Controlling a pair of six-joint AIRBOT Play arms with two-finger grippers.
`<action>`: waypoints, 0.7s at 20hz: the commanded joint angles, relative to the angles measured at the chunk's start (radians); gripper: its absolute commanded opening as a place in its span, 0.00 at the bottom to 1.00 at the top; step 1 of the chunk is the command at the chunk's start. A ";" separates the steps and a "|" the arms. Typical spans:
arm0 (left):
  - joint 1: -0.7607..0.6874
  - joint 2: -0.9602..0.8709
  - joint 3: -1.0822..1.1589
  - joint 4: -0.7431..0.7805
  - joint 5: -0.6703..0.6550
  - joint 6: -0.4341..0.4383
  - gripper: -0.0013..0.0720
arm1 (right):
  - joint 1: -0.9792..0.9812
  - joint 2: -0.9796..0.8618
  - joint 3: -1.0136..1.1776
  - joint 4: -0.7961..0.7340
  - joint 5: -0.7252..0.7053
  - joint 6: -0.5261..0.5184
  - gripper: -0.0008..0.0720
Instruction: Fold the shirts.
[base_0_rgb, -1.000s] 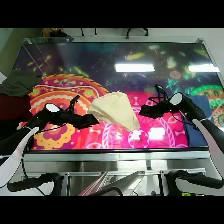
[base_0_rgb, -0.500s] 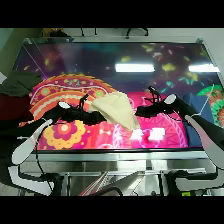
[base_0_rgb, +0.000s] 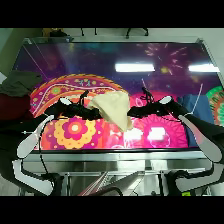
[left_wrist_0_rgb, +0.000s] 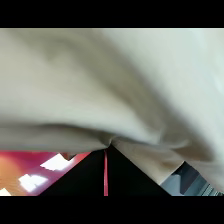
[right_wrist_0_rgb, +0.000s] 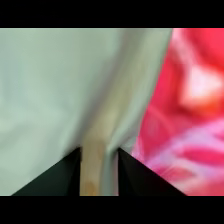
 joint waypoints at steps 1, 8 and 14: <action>-0.002 0.000 0.030 0.016 -0.026 -0.012 0.03 | 0.016 -0.045 0.002 0.208 0.010 -0.142 0.15; 0.005 0.095 0.101 0.026 -0.032 -0.015 0.03 | 0.015 -0.014 0.060 0.276 0.055 -0.200 0.04; 0.064 0.217 0.118 0.024 -0.112 -0.015 0.03 | 0.013 0.095 0.089 0.276 0.050 -0.211 0.04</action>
